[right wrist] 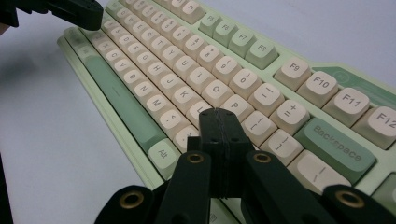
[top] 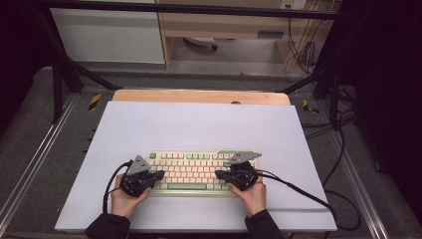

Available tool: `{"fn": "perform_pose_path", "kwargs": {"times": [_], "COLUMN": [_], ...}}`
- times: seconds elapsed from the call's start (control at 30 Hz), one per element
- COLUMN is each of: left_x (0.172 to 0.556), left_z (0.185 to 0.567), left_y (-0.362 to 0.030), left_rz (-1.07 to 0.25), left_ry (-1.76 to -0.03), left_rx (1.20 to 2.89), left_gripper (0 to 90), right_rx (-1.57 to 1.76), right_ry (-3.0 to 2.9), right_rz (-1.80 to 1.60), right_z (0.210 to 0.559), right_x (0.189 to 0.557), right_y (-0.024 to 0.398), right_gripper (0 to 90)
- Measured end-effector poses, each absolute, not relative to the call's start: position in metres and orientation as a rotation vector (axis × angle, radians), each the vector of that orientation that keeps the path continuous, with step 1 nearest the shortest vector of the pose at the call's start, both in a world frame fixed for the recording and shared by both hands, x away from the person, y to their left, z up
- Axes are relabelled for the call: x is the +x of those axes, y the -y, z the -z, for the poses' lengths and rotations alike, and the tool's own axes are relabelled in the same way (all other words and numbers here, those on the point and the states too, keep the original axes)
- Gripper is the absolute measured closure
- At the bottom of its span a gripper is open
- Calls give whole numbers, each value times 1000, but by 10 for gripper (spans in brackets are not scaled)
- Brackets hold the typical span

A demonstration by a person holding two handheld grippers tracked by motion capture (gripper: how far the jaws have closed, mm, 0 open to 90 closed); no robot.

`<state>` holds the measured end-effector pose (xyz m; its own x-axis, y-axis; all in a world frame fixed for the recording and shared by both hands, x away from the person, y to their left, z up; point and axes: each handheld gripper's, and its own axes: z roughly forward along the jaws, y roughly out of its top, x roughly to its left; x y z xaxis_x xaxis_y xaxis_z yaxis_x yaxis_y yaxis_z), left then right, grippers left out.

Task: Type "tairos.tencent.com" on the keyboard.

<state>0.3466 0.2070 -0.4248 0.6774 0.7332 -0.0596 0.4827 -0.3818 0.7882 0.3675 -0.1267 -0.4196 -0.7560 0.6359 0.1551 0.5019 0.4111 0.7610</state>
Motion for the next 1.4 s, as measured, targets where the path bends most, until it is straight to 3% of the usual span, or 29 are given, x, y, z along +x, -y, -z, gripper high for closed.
{"fn": "perform_pose_path", "kwargs": {"times": [1.4], "left_x": [344], "left_z": [431], "left_y": [-173], "left_rz": [-345], "left_ry": [-899], "left_rx": [2090], "left_gripper": [900], "right_rx": [1014], "right_ry": [-2506], "right_rz": [-1261], "right_z": [419], "right_x": [367], "right_y": [128], "right_gripper": [900]}}
